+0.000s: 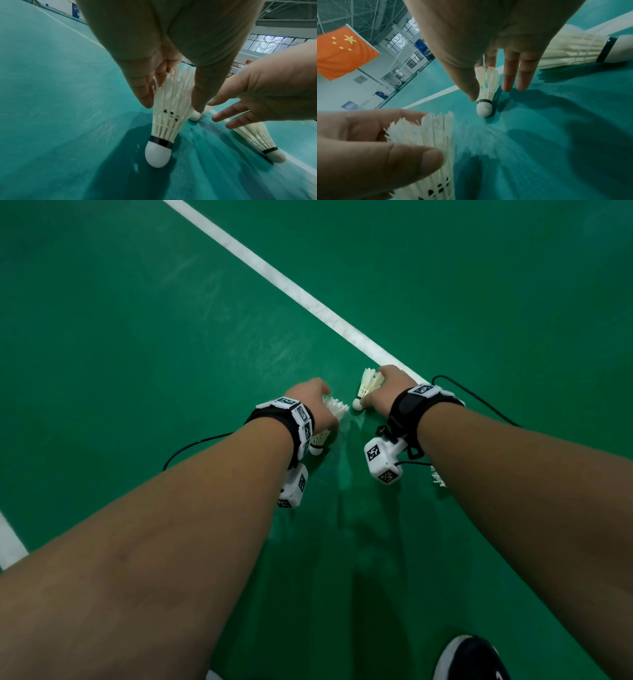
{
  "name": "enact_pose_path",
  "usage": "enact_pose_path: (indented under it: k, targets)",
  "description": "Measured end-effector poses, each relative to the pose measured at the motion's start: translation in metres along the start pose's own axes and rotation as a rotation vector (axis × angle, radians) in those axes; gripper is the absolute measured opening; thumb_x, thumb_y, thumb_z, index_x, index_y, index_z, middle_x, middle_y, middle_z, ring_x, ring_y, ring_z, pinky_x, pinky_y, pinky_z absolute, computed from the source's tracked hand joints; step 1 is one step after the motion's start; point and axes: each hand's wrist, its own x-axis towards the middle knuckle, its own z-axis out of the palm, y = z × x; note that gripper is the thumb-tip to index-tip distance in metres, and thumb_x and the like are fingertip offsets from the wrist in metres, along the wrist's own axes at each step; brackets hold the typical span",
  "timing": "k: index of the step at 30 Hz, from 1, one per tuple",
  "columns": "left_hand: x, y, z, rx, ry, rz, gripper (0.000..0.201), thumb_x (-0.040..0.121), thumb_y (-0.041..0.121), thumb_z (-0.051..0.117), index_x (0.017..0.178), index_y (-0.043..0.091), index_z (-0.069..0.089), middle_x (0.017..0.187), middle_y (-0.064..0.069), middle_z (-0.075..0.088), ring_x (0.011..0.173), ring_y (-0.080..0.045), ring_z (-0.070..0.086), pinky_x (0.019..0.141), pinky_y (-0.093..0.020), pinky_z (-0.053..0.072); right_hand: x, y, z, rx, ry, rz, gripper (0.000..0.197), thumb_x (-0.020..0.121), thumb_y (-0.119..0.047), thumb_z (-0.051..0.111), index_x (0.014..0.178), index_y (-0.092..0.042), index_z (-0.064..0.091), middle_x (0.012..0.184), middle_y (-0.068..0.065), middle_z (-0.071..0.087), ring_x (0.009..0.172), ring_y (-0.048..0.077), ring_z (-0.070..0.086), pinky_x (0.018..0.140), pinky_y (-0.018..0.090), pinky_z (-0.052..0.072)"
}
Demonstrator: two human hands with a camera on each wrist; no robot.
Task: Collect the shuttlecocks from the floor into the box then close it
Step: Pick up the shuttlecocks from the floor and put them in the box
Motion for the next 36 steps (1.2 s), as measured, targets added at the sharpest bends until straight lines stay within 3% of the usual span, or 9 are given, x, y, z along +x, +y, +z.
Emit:
enact_pose_path:
  k: [4,8,11,13,18,23,27,32,36]
  targets:
    - [-0.001,-0.001,-0.001,-0.024,-0.015,0.002,0.076,0.081,0.026,0.086,0.149,0.022,0.051,0.137,-0.004,0.063,0.116,-0.025,0.064,0.090,-0.032,0.055,-0.007,0.001,0.007,-0.089,-0.015,0.001,0.031,0.093,-0.025,0.067,0.118,-0.007,0.070,0.114,0.018,0.073,0.103,0.037,0.070,0.092,0.041,0.058]
    - [0.004,0.000,0.004,0.004,-0.026,-0.014,0.075,0.082,0.027,0.086,0.148,0.018,0.051,0.132,-0.006,0.064,0.103,-0.023,0.060,0.085,-0.032,0.053,-0.008,-0.003,0.009,-0.026,0.003,-0.050,0.016,0.095,-0.028,0.061,0.106,-0.018,0.068,0.105,0.007,0.070,0.091,0.030,0.063,0.073,0.034,0.046]
    - [0.010,0.004,0.011,0.035,-0.034,-0.036,0.070,0.082,0.029,0.087,0.141,0.013,0.053,0.125,-0.008,0.065,0.097,-0.024,0.058,0.083,-0.035,0.054,-0.009,-0.007,0.004,0.078,0.045,-0.050,0.020,0.088,-0.028,0.060,0.098,-0.012,0.068,0.089,0.009,0.064,0.079,0.024,0.057,0.074,0.046,0.053]
    - [0.014,0.008,0.015,0.044,-0.042,-0.032,0.063,0.084,0.031,0.086,0.136,0.012,0.055,0.118,-0.009,0.065,0.094,-0.025,0.059,0.080,-0.035,0.053,-0.012,-0.006,0.000,0.102,0.041,-0.066,0.024,0.088,-0.028,0.061,0.100,-0.009,0.070,0.090,0.013,0.068,0.078,0.025,0.055,0.081,0.043,0.057]
    - [0.021,0.024,0.029,0.082,-0.062,-0.008,0.059,0.089,0.031,0.080,0.137,0.009,0.053,0.124,-0.012,0.065,0.093,-0.028,0.056,0.088,-0.039,0.054,-0.022,0.014,-0.010,0.177,0.082,-0.069,0.017,0.088,-0.033,0.064,0.095,-0.020,0.072,0.093,0.000,0.073,0.089,0.023,0.065,0.063,0.026,0.045]
    - [0.021,0.043,0.041,0.083,-0.111,0.089,0.060,0.081,0.026,0.086,0.130,0.014,0.054,0.110,-0.007,0.066,0.092,-0.028,0.063,0.072,-0.035,0.048,-0.029,0.039,-0.014,0.272,-0.116,-0.073,0.004,0.078,-0.026,0.076,0.077,-0.022,0.078,0.085,-0.001,0.080,0.092,0.027,0.075,0.092,0.048,0.062]
    - [0.018,0.054,0.047,0.076,-0.114,0.190,0.093,0.084,0.013,0.080,0.159,0.032,0.028,0.109,-0.003,0.062,0.086,-0.023,0.061,0.069,-0.033,0.048,-0.034,0.053,-0.021,0.260,-0.128,-0.071,0.014,0.085,-0.033,0.075,0.081,-0.021,0.080,0.083,-0.006,0.078,0.091,0.023,0.074,0.087,0.036,0.059]
    - [0.019,0.063,0.055,0.140,-0.138,0.219,0.070,0.084,0.013,0.080,0.143,0.028,0.047,0.118,-0.009,0.067,0.092,-0.028,0.062,0.073,-0.033,0.048,-0.030,0.067,-0.037,0.374,-0.020,0.016,0.021,0.090,-0.035,0.066,0.089,-0.023,0.083,0.091,-0.008,0.081,0.091,0.020,0.075,0.084,0.034,0.061]
    - [0.018,0.064,0.058,0.154,-0.152,0.188,0.070,0.085,0.012,0.076,0.144,0.028,0.043,0.109,-0.007,0.065,0.086,-0.024,0.064,0.066,-0.033,0.052,-0.022,0.086,-0.050,0.026,0.190,0.024,0.037,0.091,-0.027,0.056,0.122,-0.036,0.074,0.133,0.004,0.064,0.099,0.027,0.067,0.078,0.032,0.055]
